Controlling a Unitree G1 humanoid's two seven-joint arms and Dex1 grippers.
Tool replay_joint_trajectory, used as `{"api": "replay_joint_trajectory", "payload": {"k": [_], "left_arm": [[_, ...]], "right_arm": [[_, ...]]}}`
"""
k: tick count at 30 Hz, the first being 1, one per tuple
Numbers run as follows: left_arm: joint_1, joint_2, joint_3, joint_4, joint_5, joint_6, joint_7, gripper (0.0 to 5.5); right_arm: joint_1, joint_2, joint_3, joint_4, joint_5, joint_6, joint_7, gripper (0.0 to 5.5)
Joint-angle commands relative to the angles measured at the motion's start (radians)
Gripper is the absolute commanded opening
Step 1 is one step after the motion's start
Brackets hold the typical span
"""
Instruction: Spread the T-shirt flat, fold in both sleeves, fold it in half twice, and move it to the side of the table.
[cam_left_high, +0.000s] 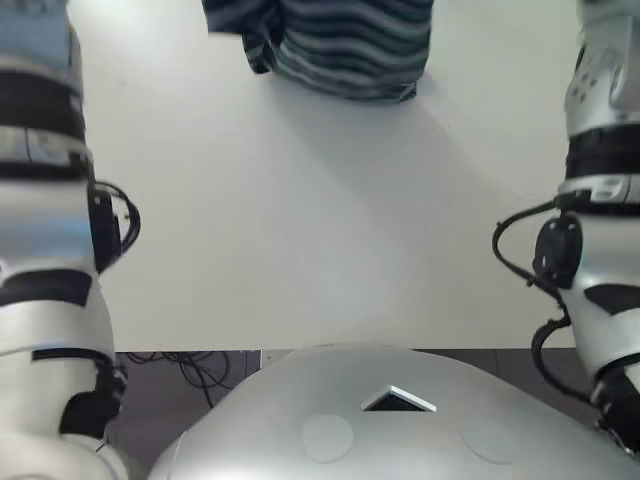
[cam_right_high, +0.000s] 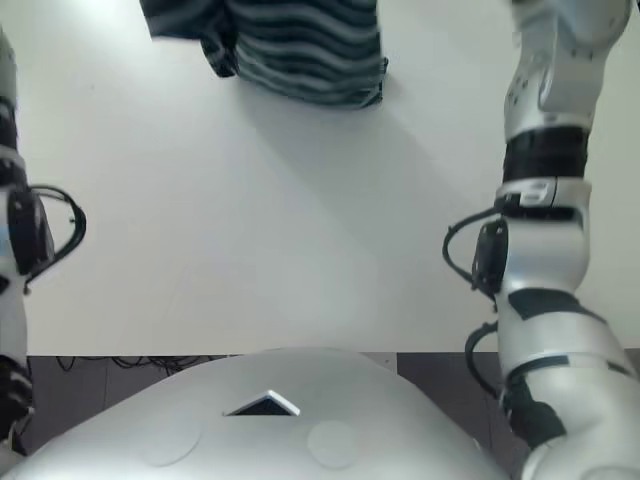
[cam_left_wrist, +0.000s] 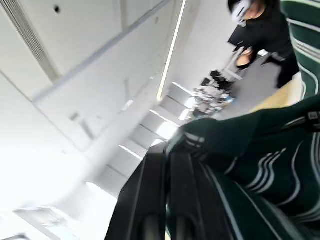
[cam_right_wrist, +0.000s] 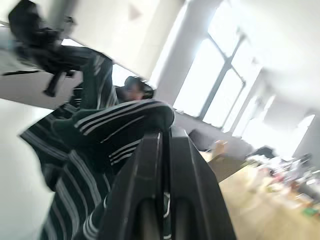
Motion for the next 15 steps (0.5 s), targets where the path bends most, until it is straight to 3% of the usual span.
{"api": "replay_joint_trajectory", "payload": {"k": [1, 4, 8, 15], "left_arm": [[0.988, 0.620, -0.108, -0.853, -0.687, 0.287, -0.682, 0.00], [1.185, 0.672, -0.113, -0.899, -0.529, 0.252, -0.637, 0.00], [1.250, 0.619, -0.035, -0.904, -0.236, 0.283, -0.499, 0.00], [1.427, 0.574, 0.094, -1.050, 0.134, 0.309, -0.334, 0.00]], "right_arm": [[0.700, -0.451, 0.156, -0.610, 0.269, 0.387, 0.527, 0.02], [0.800, -0.498, 0.135, -0.597, 0.141, 0.347, 0.539, 0.02], [0.838, -0.467, 0.146, -0.539, -0.058, 0.209, 0.450, 0.02], [1.020, -0.438, 0.115, -0.606, -0.157, 0.066, 0.333, 0.02]]}}
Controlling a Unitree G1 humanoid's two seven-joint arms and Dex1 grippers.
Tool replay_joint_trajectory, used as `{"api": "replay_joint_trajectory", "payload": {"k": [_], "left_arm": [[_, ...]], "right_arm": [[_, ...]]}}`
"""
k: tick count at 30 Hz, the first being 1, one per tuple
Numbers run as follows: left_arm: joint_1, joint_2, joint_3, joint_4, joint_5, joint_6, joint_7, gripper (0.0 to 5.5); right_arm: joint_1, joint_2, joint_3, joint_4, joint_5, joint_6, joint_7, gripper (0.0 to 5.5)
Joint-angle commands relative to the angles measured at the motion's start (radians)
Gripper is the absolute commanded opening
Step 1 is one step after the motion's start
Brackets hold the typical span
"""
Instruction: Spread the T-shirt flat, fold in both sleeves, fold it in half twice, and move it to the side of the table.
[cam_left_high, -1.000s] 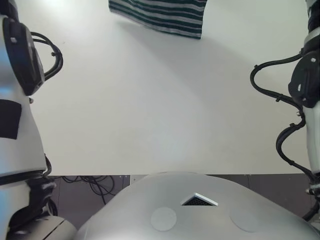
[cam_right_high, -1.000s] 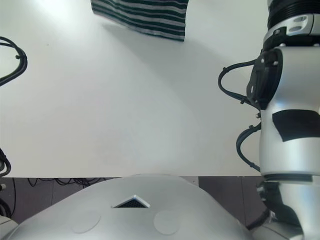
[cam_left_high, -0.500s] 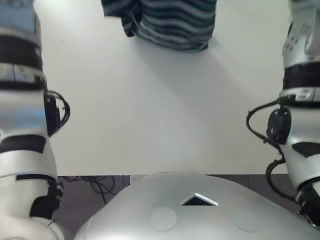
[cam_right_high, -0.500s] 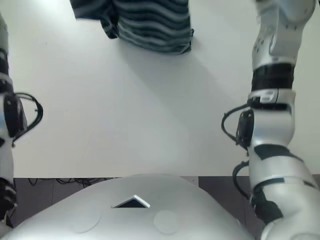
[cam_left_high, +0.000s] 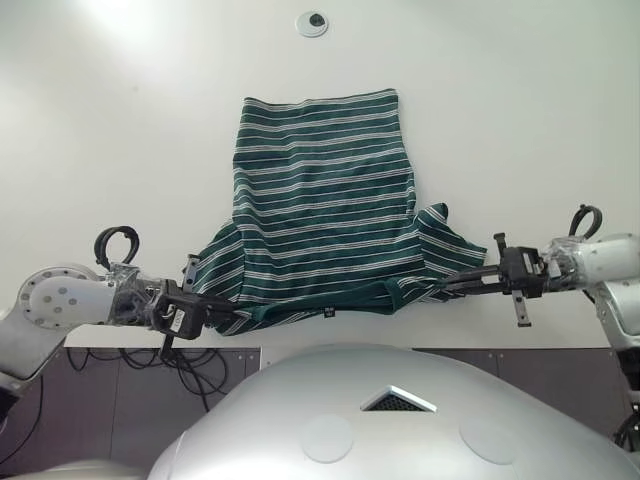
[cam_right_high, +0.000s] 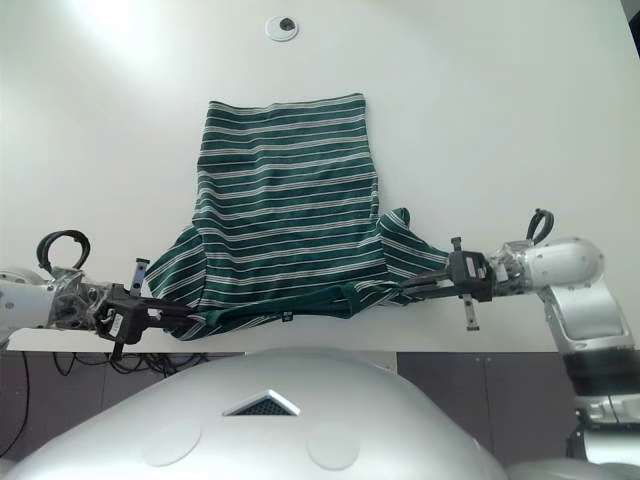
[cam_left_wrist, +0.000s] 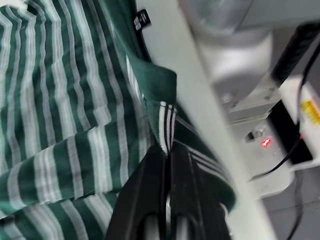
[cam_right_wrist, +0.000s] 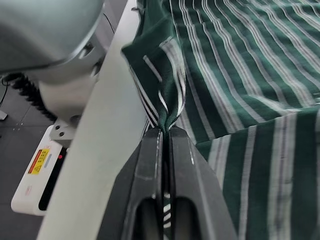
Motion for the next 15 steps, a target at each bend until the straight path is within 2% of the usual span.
{"api": "replay_joint_trajectory", "payload": {"k": [1, 6, 14, 15], "left_arm": [[0.088, -0.036, 0.044, -0.075, 0.229, 0.013, 0.080, 0.00], [0.154, -0.080, 0.037, -0.107, 0.398, 0.013, 0.129, 0.00], [0.132, -0.143, 0.012, -0.078, 0.574, -0.024, 0.204, 0.00], [0.145, -0.146, 0.016, -0.077, 0.571, -0.014, 0.204, 0.00]], "right_arm": [[0.065, 0.023, -0.031, -0.012, -0.077, -0.109, -0.105, 0.02], [0.146, -0.001, -0.045, -0.014, -0.089, -0.164, -0.155, 0.02], [0.123, 0.011, -0.059, 0.067, -0.181, -0.227, -0.283, 0.02], [0.126, 0.007, -0.062, 0.073, -0.175, -0.226, -0.287, 0.23]]}}
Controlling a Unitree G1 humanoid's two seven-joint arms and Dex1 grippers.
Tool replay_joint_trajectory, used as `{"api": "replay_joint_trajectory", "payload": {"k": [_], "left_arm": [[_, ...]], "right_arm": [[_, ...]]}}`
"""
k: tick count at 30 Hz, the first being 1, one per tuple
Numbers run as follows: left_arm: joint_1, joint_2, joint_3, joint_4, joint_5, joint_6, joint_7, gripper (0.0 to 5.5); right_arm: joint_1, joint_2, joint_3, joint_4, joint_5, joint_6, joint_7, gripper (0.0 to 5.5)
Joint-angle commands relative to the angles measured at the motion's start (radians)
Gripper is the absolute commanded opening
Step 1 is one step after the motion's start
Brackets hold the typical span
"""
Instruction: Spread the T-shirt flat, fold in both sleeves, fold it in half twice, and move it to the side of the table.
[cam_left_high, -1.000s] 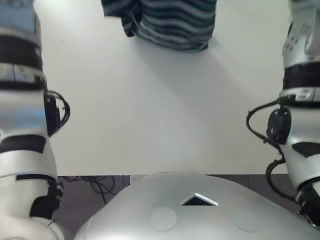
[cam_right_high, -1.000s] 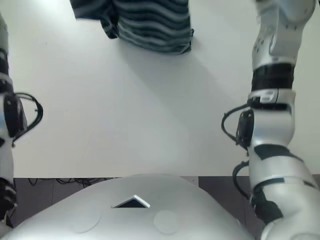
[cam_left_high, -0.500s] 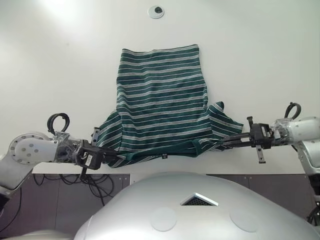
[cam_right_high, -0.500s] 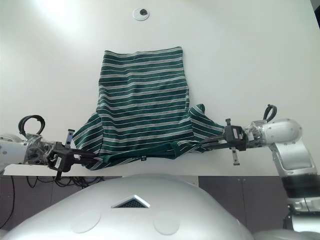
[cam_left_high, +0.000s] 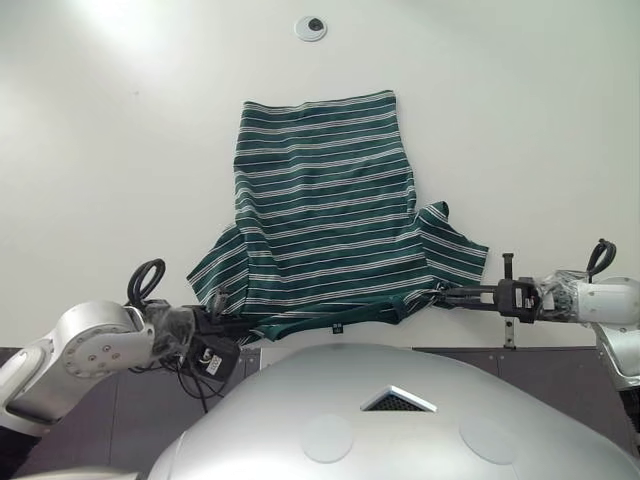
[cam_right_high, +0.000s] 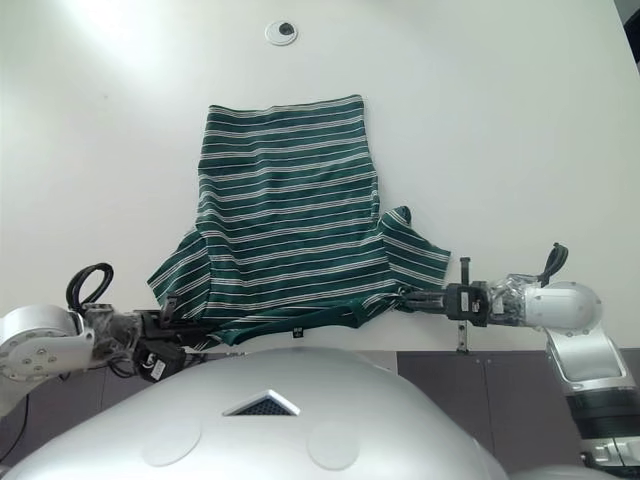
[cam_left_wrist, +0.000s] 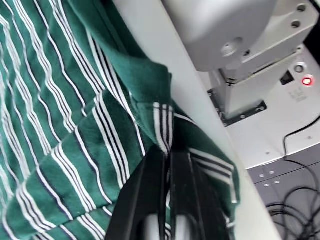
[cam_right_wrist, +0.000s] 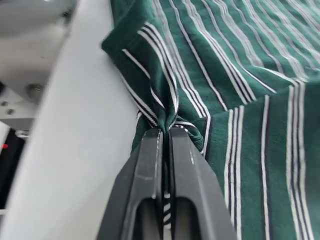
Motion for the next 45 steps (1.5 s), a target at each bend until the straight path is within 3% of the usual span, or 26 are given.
{"api": "replay_joint_trajectory", "payload": {"k": [1, 7, 12, 16, 19, 22, 25, 30, 38, 45], "left_arm": [[0.031, -0.010, -0.004, 0.053, 0.077, 0.036, 0.005, 0.18], [0.158, 0.002, 0.061, -0.134, -0.170, 0.124, -0.051, 0.92], [0.295, 0.020, 0.240, -0.263, -0.413, 0.191, -0.185, 1.63], [0.153, -0.044, 0.318, -0.199, -0.594, 0.205, -0.185, 1.69], [-0.027, -0.112, 0.260, -0.067, -0.526, 0.229, -0.121, 1.69], [-0.157, -0.146, 0.165, 0.139, -0.301, 0.202, -0.052, 1.69], [-0.220, -0.130, 0.086, 0.356, -0.086, 0.125, 0.010, 1.69], [-0.218, -0.046, 0.023, 0.544, 0.028, 0.055, 0.003, 1.69], [-0.260, -0.027, 0.073, 0.529, -0.069, -0.011, 0.046, 1.69], [-0.277, -0.089, 0.302, 0.471, -0.306, 0.020, 0.101, 1.69]], "right_arm": [[-0.006, -0.006, -0.021, 0.036, -0.018, 0.010, -0.040, 0.34], [0.091, -0.063, -0.089, -0.125, 0.192, 0.080, 0.041, 1.29], [0.123, -0.120, -0.196, -0.188, 0.275, 0.164, 0.095, 2.08], [-0.013, -0.083, -0.222, -0.147, 0.276, 0.172, 0.070, 2.26], [-0.123, -0.008, -0.151, -0.135, 0.223, 0.147, 0.023, 2.26], [-0.223, 0.069, -0.068, -0.061, 0.074, 0.081, -0.061, 2.26], [-0.333, 0.135, 0.009, 0.088, -0.113, 0.009, -0.171, 2.26], [-0.421, 0.197, 0.068, 0.197, -0.200, -0.032, -0.261, 2.26], [-0.513, 0.280, 0.127, 0.267, -0.235, -0.044, -0.351, 2.26], [-0.511, 0.293, 0.144, 0.273, -0.220, -0.057, -0.385, 2.26]]}}
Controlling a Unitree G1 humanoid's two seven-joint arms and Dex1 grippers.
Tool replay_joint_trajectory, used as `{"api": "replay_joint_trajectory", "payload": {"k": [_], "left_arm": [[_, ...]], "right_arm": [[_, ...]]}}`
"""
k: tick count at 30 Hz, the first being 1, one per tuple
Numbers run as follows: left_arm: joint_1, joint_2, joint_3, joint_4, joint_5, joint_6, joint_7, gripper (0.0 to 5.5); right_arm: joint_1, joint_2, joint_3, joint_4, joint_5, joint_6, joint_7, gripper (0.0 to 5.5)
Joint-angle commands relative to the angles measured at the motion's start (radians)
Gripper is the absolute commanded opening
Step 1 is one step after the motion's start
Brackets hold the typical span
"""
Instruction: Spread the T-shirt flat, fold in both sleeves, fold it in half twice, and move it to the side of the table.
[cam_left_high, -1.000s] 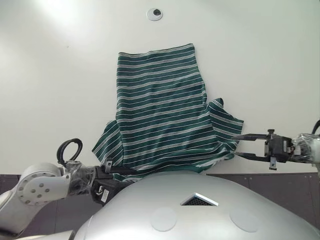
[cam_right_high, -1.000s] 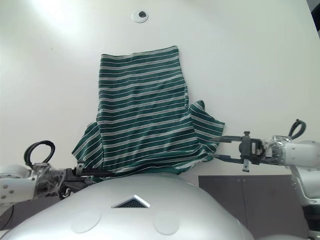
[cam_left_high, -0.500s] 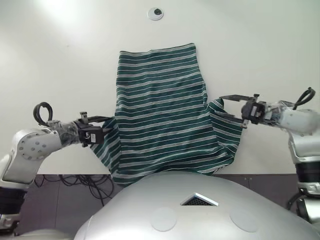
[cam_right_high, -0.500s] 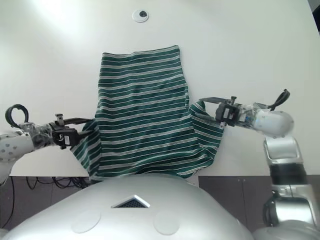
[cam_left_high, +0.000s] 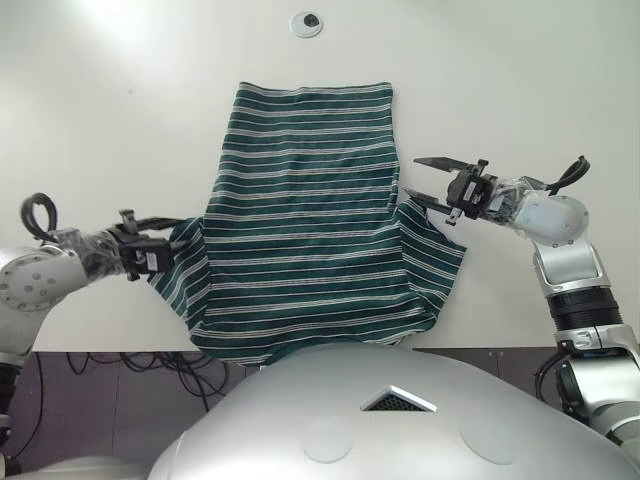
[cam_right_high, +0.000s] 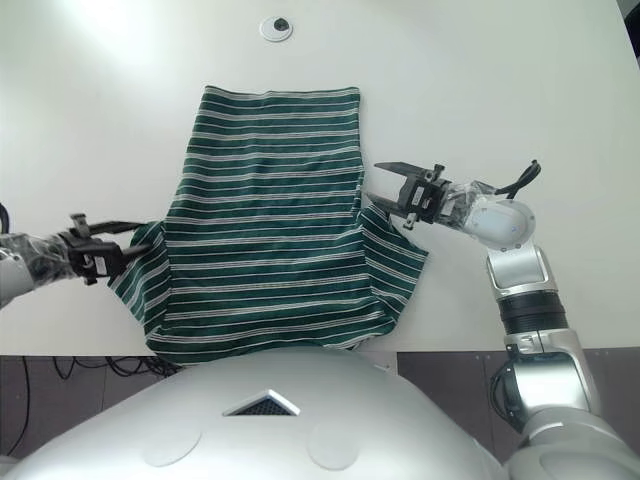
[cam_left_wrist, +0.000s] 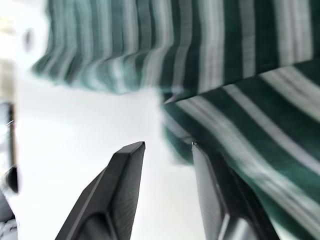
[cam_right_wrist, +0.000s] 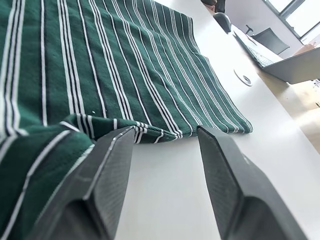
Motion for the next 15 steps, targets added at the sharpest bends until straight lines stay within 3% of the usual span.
{"api": "replay_joint_trajectory", "payload": {"k": [1, 5, 8, 12, 15], "left_arm": [[0.065, -0.032, 0.146, -0.047, -0.207, 0.035, -0.046, 1.69], [0.234, -0.103, 0.277, -0.059, -0.565, 0.167, -0.245, 1.69], [0.307, -0.155, 0.306, 0.027, -0.730, 0.312, -0.396, 1.69], [0.310, -0.200, 0.284, 0.202, -0.729, 0.417, -0.480, 1.69], [0.323, -0.218, 0.253, 0.208, -0.702, 0.454, -0.517, 2.06]], "right_arm": [[0.014, 0.011, 0.009, -0.015, 0.007, -0.010, -0.007, 2.26], [0.036, 0.006, 0.002, -0.015, 0.021, -0.015, -0.017, 2.26], [0.052, 0.000, 0.000, -0.022, 0.026, -0.018, -0.024, 2.26], [0.069, -0.009, -0.001, -0.040, 0.032, -0.018, -0.026, 2.26], [0.077, -0.012, -0.004, -0.043, 0.033, -0.018, -0.029, 2.28]]}}
